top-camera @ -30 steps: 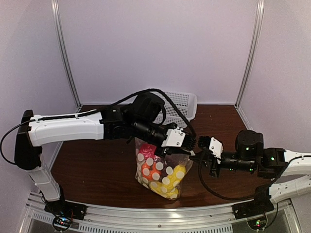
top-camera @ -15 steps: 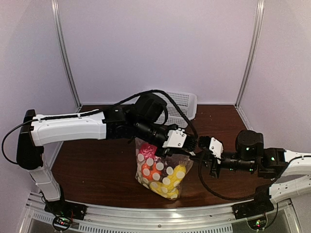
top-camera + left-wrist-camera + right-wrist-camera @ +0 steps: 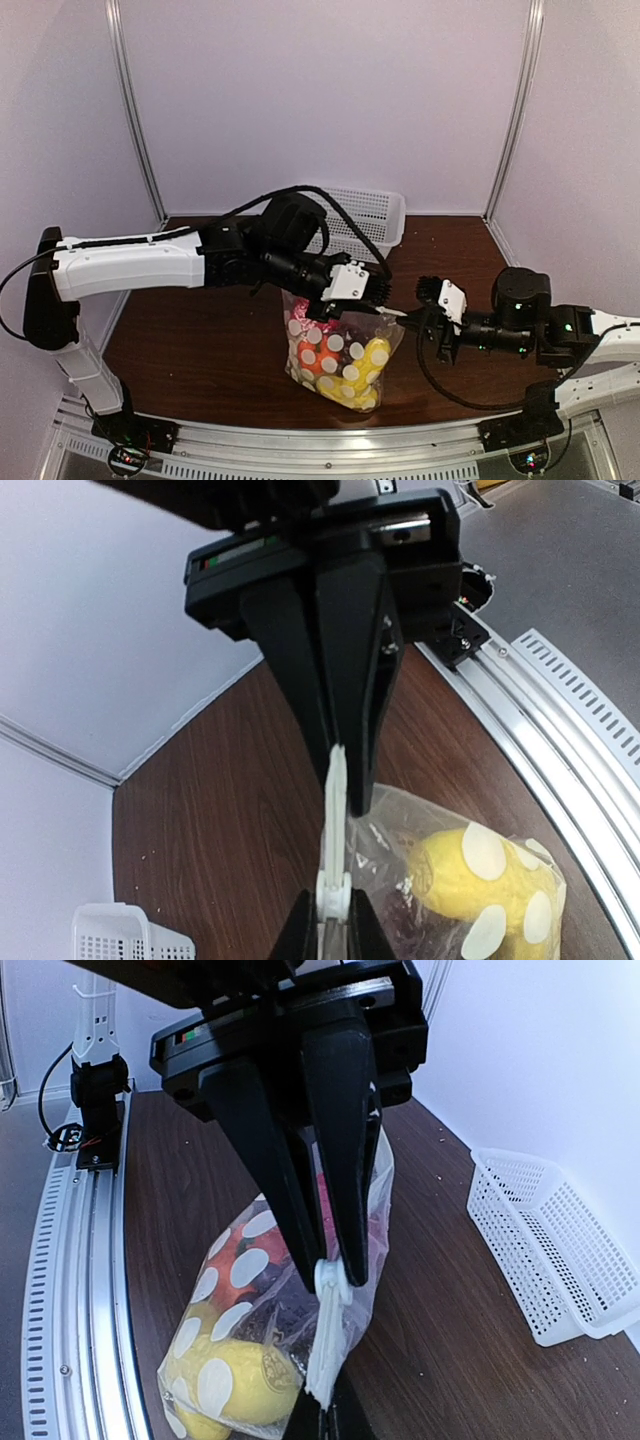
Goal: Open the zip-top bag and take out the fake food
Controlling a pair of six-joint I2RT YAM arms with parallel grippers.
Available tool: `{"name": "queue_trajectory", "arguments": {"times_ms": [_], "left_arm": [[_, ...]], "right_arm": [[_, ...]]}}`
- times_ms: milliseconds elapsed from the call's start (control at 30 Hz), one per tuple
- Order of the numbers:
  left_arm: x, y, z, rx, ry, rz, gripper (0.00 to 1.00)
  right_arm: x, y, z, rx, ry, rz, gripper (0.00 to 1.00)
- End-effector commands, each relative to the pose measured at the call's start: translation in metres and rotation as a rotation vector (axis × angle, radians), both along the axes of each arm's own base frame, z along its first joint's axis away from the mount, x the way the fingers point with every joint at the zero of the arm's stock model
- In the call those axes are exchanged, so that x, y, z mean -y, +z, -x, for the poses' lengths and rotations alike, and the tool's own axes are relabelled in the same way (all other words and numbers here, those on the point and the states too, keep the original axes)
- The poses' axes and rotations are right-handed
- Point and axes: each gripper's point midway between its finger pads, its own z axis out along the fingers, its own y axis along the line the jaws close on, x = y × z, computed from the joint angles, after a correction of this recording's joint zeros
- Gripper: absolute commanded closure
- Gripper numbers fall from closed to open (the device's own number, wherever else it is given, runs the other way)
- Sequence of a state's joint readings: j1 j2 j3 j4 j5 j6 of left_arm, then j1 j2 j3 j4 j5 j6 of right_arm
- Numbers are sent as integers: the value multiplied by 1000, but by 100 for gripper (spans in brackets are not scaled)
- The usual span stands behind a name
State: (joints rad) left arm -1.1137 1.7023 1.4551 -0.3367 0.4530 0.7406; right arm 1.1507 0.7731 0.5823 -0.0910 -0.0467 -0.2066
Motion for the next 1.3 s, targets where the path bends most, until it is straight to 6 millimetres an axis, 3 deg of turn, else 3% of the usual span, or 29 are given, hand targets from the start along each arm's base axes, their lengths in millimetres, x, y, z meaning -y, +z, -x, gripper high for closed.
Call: {"name": "queue_trajectory", "arguments": {"times_ms": [0, 200, 433, 867, 1067, 1200, 1267], "left_arm": [[-26, -7, -28, 9, 127, -43, 92], [-55, -8, -55, 28, 235, -67, 91], [-101, -8, -91, 96, 400, -101, 89], [-172, -14, -124, 165, 626, -175, 87], [-183, -13, -125, 183, 659, -175, 85], [-174, -11, -122, 156, 621, -155, 83], [-167, -4, -120, 132, 598, -129, 75]], "right_arm": [[1, 18, -3, 32, -27, -64, 100], [6, 19, -9, 42, -67, -61, 100], [17, 23, -17, 62, -134, -68, 100], [28, 23, -30, 77, -232, -47, 100], [29, 24, -30, 81, -233, -53, 100], [21, 23, -23, 81, -173, -51, 100], [15, 23, -19, 80, -138, -43, 100]]}}
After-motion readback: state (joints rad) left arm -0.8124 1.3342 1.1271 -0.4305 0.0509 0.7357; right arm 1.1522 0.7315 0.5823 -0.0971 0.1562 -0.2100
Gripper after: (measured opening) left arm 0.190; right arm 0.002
